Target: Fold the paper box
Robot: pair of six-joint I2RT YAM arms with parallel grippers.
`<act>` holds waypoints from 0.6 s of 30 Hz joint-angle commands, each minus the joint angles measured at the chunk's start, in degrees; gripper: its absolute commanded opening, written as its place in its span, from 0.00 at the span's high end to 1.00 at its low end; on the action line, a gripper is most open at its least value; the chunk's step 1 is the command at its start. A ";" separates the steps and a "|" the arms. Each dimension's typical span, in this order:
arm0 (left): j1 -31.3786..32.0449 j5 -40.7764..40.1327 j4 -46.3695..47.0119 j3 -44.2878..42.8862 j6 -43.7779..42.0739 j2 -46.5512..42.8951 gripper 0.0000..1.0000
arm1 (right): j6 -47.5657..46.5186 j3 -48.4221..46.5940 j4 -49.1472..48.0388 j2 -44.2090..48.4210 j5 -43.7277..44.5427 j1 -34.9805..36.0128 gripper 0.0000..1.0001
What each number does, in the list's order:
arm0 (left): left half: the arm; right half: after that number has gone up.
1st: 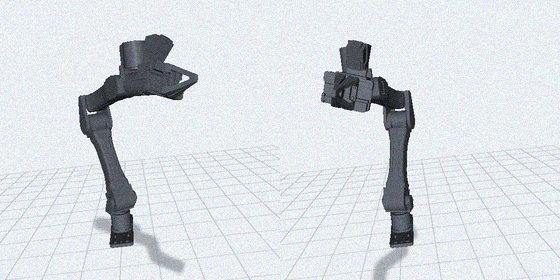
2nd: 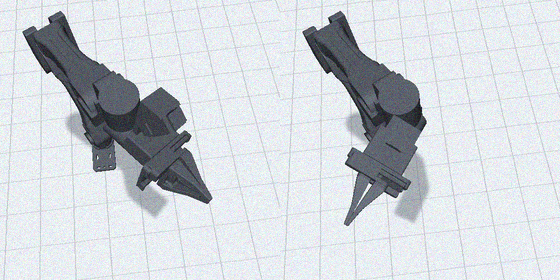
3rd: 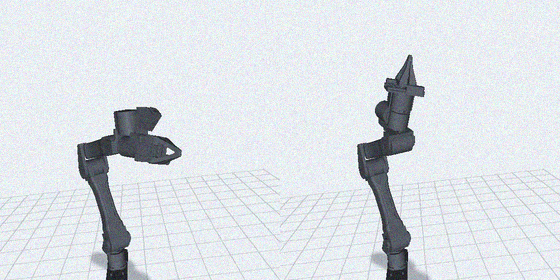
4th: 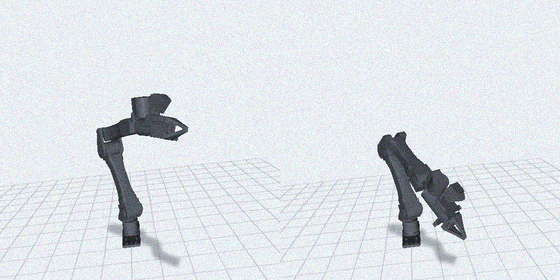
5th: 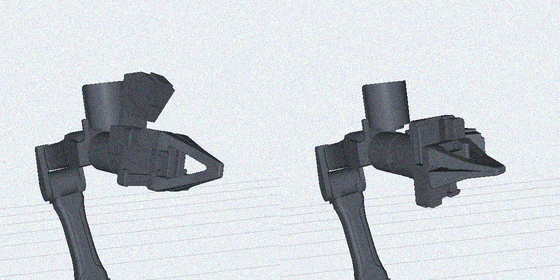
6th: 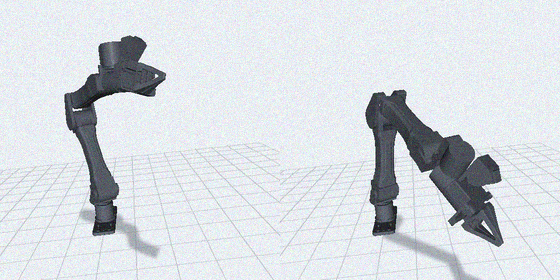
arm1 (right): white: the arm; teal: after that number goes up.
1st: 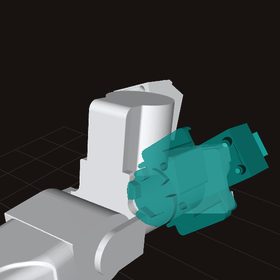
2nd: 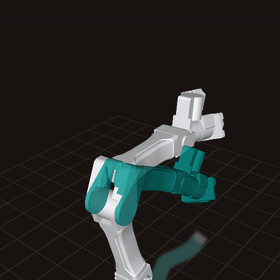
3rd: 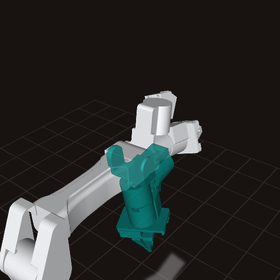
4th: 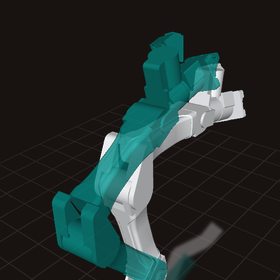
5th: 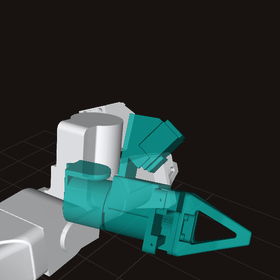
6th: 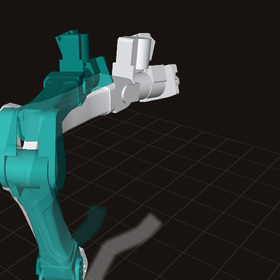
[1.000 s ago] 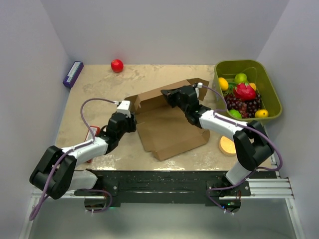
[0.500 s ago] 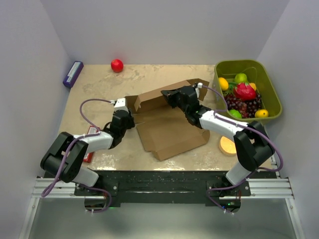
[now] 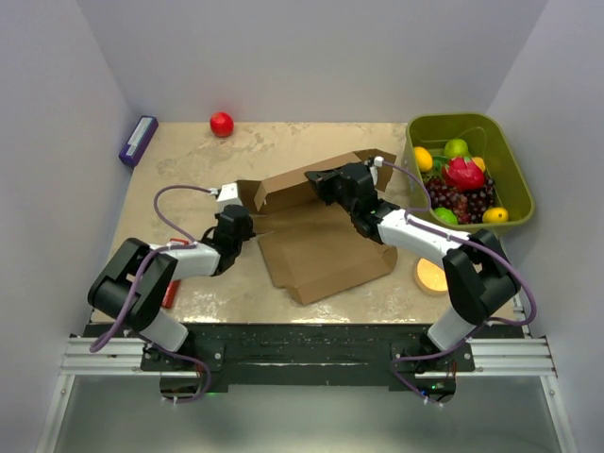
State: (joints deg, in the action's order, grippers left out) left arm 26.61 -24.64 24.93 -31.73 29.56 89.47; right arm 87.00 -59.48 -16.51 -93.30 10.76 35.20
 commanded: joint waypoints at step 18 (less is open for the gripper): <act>-0.16 2.21 14.35 10.44 -2.93 -7.51 0.54 | -3.15 -0.63 2.89 1.89 0.31 0.22 1.00</act>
State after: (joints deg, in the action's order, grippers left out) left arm 26.63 -25.10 35.62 -26.98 27.86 91.02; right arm 86.65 -59.48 -16.49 -93.30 10.76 35.20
